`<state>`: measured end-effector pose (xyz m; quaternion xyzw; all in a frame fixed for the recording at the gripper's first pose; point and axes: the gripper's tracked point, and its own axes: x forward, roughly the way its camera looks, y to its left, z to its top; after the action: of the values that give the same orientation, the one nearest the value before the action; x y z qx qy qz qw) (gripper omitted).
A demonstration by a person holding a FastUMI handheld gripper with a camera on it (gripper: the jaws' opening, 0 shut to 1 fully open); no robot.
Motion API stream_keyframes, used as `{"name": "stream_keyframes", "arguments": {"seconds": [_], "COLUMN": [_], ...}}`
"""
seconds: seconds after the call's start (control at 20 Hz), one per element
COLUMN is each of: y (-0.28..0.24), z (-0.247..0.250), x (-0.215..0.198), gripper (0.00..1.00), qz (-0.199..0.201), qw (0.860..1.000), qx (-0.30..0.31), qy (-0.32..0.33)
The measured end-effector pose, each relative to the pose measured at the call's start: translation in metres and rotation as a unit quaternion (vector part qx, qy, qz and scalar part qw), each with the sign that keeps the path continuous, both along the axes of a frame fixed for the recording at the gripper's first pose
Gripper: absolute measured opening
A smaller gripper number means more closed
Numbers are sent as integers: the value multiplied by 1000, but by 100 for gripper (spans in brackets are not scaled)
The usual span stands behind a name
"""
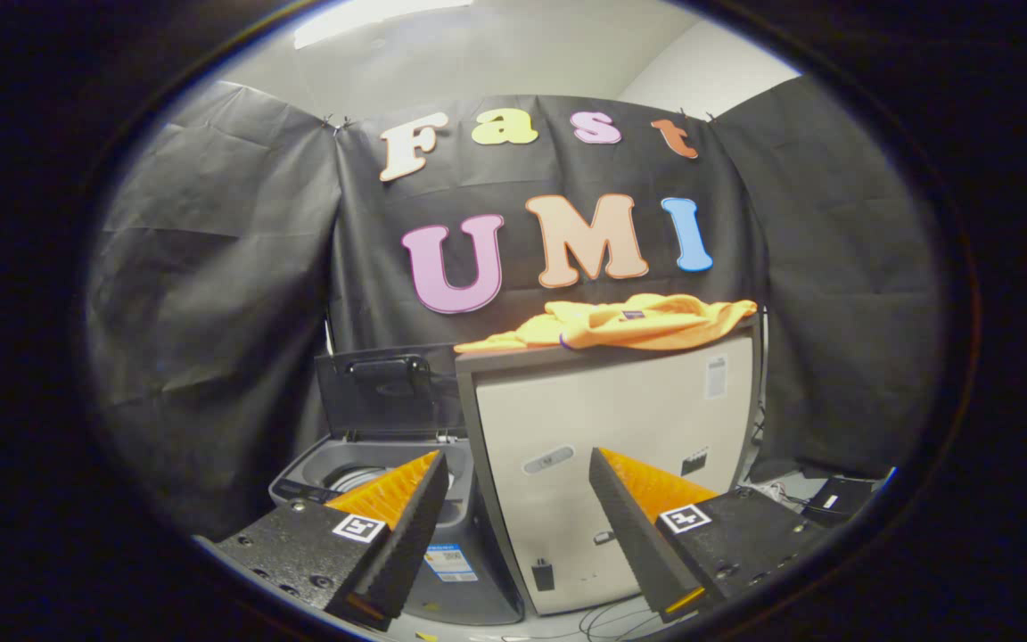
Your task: Put the clothes into the washing machine and then close the washing machine lid.
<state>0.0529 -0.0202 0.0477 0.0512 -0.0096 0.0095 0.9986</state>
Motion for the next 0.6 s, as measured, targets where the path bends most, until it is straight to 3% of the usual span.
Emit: {"name": "stream_keyframes", "arguments": {"seconds": [0.45, 0.6], "y": [-21, -48], "z": [96, 113], "x": [84, 117], "gripper": [96, 96], "qz": [0, -24], "qw": [999, 998], "qx": [-49, -57], "qy": [-4, 9]}}
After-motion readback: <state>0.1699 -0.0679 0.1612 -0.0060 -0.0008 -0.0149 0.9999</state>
